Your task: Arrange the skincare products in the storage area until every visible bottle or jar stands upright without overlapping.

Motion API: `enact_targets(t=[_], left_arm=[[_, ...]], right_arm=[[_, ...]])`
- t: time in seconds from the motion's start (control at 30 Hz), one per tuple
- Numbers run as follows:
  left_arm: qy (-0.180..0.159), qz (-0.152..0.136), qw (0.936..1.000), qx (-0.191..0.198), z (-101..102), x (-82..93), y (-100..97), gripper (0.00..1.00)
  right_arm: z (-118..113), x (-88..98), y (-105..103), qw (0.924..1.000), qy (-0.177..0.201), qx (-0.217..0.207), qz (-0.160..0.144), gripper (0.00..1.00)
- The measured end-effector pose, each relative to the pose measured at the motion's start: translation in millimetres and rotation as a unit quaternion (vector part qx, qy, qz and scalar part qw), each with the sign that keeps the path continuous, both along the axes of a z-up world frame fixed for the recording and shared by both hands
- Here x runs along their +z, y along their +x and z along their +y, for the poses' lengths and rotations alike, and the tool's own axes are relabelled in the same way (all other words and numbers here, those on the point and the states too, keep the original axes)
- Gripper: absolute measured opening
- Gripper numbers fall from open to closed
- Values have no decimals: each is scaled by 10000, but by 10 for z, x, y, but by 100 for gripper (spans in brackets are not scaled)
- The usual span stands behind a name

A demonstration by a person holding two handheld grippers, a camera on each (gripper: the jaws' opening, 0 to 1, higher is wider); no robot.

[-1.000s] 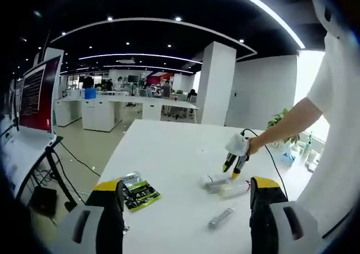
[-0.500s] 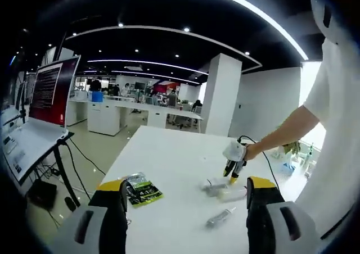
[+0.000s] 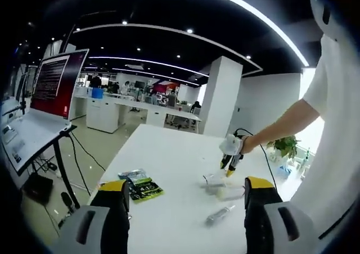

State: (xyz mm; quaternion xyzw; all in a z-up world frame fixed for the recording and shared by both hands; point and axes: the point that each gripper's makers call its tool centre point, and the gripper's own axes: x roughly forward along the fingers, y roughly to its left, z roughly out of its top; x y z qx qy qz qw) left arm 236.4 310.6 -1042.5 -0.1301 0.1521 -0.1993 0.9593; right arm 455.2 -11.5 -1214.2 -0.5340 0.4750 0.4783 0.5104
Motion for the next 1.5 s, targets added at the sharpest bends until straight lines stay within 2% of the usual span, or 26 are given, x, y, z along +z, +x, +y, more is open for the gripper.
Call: enact_targets(t=[0.17, 0.37, 0.57, 0.6, 0.63, 0.67, 0.7, 0.73, 0.8, 0.93, 1.0, 1.03, 1.1, 1.13, 1.17, 1.2, 1.4, 1.47, 1.5], left_arm=[[48, -43, 10000, -64, 84, -3, 129, 88], [148, -9, 9996, -233, 116, -74, 281, 88], [542, 96, 9966, -621, 104, -219, 452, 86], [613, 112, 9944, -850, 54, -275, 467, 84], [566, 82, 9930, -1035, -5, -306, 479, 81], [429, 178, 9904, -1303, -97, -398, 493, 78], [444, 256, 9894, -1355, -112, -441, 503, 75], [614, 381, 9864, -1477, -153, -549, 559, 73], [868, 322, 9798, -1774, -303, -679, 702, 73], [1022, 320, 9730, -2043, -536, -828, 927, 73], [1157, 326, 9688, -2170, -631, -901, 1001, 73], [1243, 346, 9645, -2305, -700, -957, 1033, 72], [1300, 324, 9610, -2420, -787, -1023, 1076, 71], [1345, 340, 9545, -2642, -852, -1065, 1056, 71], [1467, 368, 9480, -2800, -908, -1131, 1060, 71], [1552, 339, 9462, -2820, -930, -1162, 1085, 71], [1485, 553, 9417, -2969, -1070, -1378, 1223, 60], [1634, 649, 9408, -2897, -1048, -1476, 1303, 60], [1692, 681, 9428, -2791, -1022, -1514, 1362, 60]], right_arm=[[124, 126, 9, 9993, -223, 293, -48, 22], [303, 164, 95, 9973, -392, 617, -71, 22], [646, 225, 131, 9934, -464, 1042, -150, 23], [711, 230, 121, 9925, -475, 1119, -157, 23], [755, 232, 107, 9910, -502, 1227, -173, 23], [784, 236, 101, 9894, -536, 1337, -179, 23], [845, 237, 70, 9865, -614, 1508, -162, 23], [931, 250, 50, 9820, -659, 1756, -226, 23], [1050, 244, -4, 9784, -645, 1954, -223, 23], [1214, 246, -93, 9698, -718, 2316, -259, 23], [1280, 251, -124, 9695, -666, 2344, -252, 23], [1301, 254, -135, 9691, -663, 2361, -260, 23], [1336, 258, -157, 9664, -697, 2454, -304, 23], [1365, 257, -188, 9657, -699, 2482, -305, 23], [1406, 271, -194, 9613, -704, 2638, -372, 23], [1417, 277, -195, 9603, -710, 2668, -395, 24], [1519, 326, -287, 9567, -572, 2805, -532, 24], [1533, 338, -308, 9532, -566, 2905, -623, 24], [1541, 342, -325, 9517, -562, 2949, -648, 24]])
